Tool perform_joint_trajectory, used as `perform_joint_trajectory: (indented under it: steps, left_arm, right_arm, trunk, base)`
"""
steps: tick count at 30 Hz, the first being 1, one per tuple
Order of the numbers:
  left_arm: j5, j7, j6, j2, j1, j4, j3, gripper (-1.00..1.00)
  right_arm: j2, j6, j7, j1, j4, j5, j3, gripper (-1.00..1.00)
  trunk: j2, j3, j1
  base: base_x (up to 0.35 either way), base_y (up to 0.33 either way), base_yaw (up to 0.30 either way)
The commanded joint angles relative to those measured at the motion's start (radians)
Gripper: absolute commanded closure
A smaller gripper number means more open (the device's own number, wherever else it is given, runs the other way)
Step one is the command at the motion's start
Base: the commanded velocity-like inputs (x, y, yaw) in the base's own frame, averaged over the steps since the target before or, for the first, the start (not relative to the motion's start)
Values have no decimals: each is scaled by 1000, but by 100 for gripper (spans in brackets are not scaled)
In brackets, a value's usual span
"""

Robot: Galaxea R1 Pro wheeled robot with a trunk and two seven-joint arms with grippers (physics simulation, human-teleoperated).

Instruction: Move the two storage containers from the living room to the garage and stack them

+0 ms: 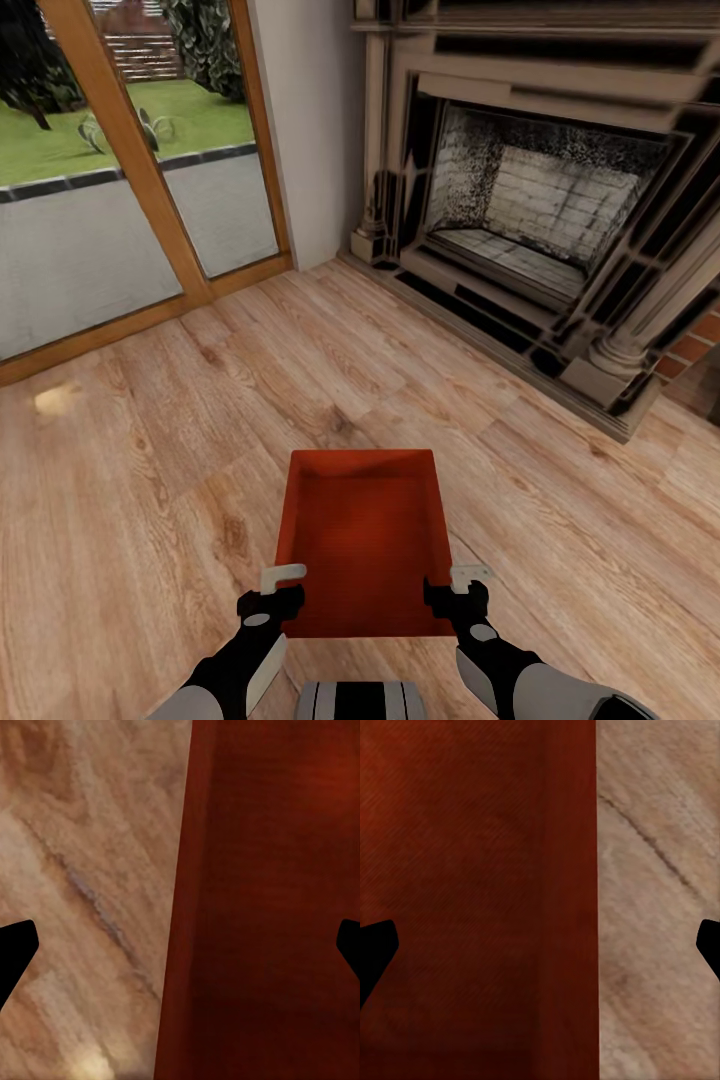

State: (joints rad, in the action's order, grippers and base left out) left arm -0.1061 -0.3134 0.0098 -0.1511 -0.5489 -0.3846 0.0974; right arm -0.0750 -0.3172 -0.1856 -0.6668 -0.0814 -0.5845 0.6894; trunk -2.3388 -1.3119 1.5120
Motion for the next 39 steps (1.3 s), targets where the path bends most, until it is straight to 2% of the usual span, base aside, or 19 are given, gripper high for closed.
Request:
perform_joint_trajectory:
  steps: [1, 39]
  left_arm:
    - [-11, -7, 1, 1, 0, -1, 9, -100]
    - [-11, 0, 2, 1, 0, 1, 12, -100]
  right_arm:
    - [0, -2, -5, 0, 0, -6, 9, -100]
    - [-2, -3, -5, 0, 0, -9, 8, -100]
  trunk:
    - [0, -1, 0]
    - [0, -1, 0]
  base:
    - [0, 0, 0]
    - [0, 0, 0]
